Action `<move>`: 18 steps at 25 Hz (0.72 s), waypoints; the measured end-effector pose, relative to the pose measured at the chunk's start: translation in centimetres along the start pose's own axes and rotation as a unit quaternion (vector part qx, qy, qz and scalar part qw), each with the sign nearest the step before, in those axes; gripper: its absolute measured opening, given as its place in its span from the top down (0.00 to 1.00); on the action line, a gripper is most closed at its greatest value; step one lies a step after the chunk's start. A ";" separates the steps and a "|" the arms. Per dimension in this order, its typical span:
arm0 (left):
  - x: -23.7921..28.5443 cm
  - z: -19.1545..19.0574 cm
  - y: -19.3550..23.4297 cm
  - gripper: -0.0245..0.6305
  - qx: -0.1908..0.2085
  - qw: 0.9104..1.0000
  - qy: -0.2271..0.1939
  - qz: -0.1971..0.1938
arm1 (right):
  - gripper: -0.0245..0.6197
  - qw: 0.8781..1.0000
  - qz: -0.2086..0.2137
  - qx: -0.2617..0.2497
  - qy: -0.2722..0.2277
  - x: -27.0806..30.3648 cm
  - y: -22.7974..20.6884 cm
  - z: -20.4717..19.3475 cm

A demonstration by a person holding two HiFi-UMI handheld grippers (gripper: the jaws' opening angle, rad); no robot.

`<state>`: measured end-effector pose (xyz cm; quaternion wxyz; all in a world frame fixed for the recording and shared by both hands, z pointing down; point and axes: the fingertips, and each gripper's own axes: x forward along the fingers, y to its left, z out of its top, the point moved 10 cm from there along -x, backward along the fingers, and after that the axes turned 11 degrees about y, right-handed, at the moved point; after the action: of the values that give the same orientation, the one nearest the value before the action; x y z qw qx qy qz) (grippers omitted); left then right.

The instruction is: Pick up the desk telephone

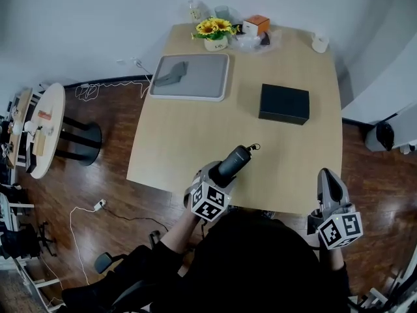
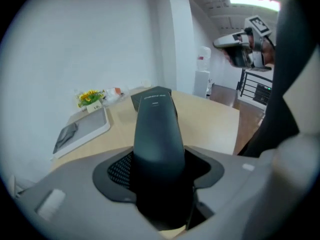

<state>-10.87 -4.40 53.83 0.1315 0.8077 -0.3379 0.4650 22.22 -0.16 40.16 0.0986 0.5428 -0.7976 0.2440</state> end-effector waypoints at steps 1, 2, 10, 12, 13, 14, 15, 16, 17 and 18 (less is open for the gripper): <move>-1.1 0.8 0.1 0.56 0.004 1.000 -0.015 0.010 | 0.96 1.000 0.003 -0.002 -0.001 0.1 0.1 0.0; -2.2 1.6 0.2 0.56 0.006 0.999 -0.031 0.018 | 0.96 1.000 0.006 -0.003 -0.001 0.3 0.2 0.1; -11.4 6.5 1.2 0.56 -0.040 0.983 -0.170 0.057 | 0.96 1.000 0.021 -0.008 -0.006 0.9 0.5 0.4; -13.2 7.1 1.5 0.56 -0.048 0.978 -0.194 0.067 | 0.96 1.000 0.022 -0.008 -0.006 0.9 0.5 0.4; -14.0 7.4 1.6 0.56 -0.050 0.975 -0.204 0.073 | 0.96 1.000 0.023 -0.008 -0.007 0.8 0.5 0.4; -14.7 7.6 1.6 0.56 -0.049 0.973 -0.211 0.079 | 0.96 1.000 0.022 -0.008 -0.007 0.8 0.5 0.4; -15.4 7.9 1.7 0.56 -0.047 0.971 -0.219 0.087 | 0.96 1.000 0.022 -0.007 -0.007 0.7 0.5 0.4; -16.0 8.1 1.7 0.56 -0.044 0.968 -0.227 0.094 | 0.96 1.000 0.022 -0.007 -0.008 0.7 0.5 0.4; -16.5 8.3 1.8 0.56 -0.044 0.966 -0.236 0.100 | 0.96 1.000 0.022 -0.006 -0.009 0.7 0.4 0.4; -16.9 8.5 1.8 0.56 -0.047 0.963 -0.246 0.101 | 0.96 1.000 0.022 -0.005 -0.009 0.6 0.4 0.4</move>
<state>-12.19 -3.06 34.97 0.0342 0.8517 -0.4613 0.2461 21.68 -0.75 40.01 0.0890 0.5270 -0.8113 0.2370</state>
